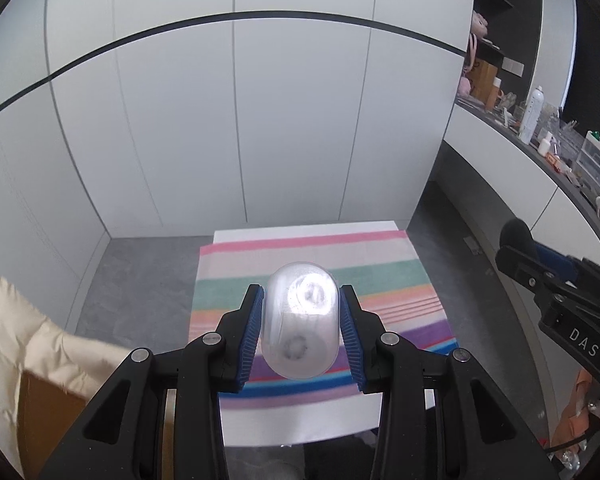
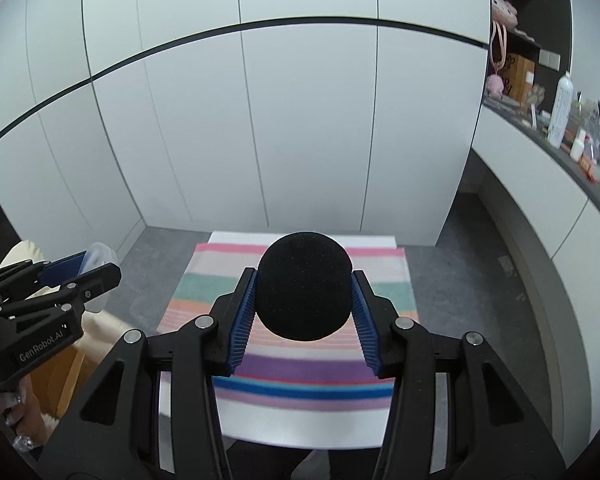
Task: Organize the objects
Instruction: 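Lift and carry the black puff and clear case over the cardboard box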
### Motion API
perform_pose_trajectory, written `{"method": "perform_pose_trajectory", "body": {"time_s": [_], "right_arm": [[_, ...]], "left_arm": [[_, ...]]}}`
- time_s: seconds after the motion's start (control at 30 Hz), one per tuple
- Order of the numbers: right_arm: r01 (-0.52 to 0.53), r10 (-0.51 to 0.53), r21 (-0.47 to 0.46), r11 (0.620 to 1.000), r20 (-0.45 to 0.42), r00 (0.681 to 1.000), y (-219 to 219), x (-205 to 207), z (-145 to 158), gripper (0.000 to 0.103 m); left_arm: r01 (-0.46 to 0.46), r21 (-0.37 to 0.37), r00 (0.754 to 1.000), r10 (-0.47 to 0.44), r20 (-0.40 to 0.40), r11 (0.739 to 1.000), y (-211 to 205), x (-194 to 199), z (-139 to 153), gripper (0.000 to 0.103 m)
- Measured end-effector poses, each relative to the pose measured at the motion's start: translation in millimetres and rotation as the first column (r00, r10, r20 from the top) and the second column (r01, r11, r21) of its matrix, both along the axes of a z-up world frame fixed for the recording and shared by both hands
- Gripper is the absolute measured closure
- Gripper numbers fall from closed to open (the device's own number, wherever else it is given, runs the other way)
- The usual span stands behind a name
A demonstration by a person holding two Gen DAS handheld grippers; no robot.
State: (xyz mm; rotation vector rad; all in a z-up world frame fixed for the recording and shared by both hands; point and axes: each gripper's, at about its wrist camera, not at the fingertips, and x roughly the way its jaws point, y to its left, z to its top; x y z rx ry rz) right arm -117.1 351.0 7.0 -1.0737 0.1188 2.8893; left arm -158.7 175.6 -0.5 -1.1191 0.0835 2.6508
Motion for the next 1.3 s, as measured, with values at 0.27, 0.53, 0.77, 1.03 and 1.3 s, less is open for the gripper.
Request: {"method": "perform_pose_trajectory", "body": {"time_s": [0.27,0.53,0.77,1.03,1.3], "right_arm": [[-0.025,0.025,-0.034,0.999,0.021,0.999,-5,60,-32,0.055],[-0.031,0.034,-0.022,0.999,0.109,0.993,-22,112,-78,0.055],[-0.025,0.037,-0.06,0.998,0.219,0.975,-18,152,-115,0.055],[0.001,0.011,-0.054,0.999,0.231,0.973,-15,166,-121,0.055],[-0.009,0.024,-0.061,0.998,0.248,0.968,-24,158,-124,0.055]], "left_arm": [[-0.022,-0.029,1.0,0.023,0.014,0.999,-24,61,-29,0.065],[-0.038,-0.068,0.996,0.044,0.084,0.997,-52,112,-60,0.064],[-0.054,-0.059,0.987,0.062,0.148,0.997,-68,137,-78,0.064],[-0.031,-0.057,0.985,0.04,0.169,0.998,-66,144,-85,0.065],[-0.052,-0.054,0.981,0.061,0.183,0.997,-78,146,-85,0.064]]}}
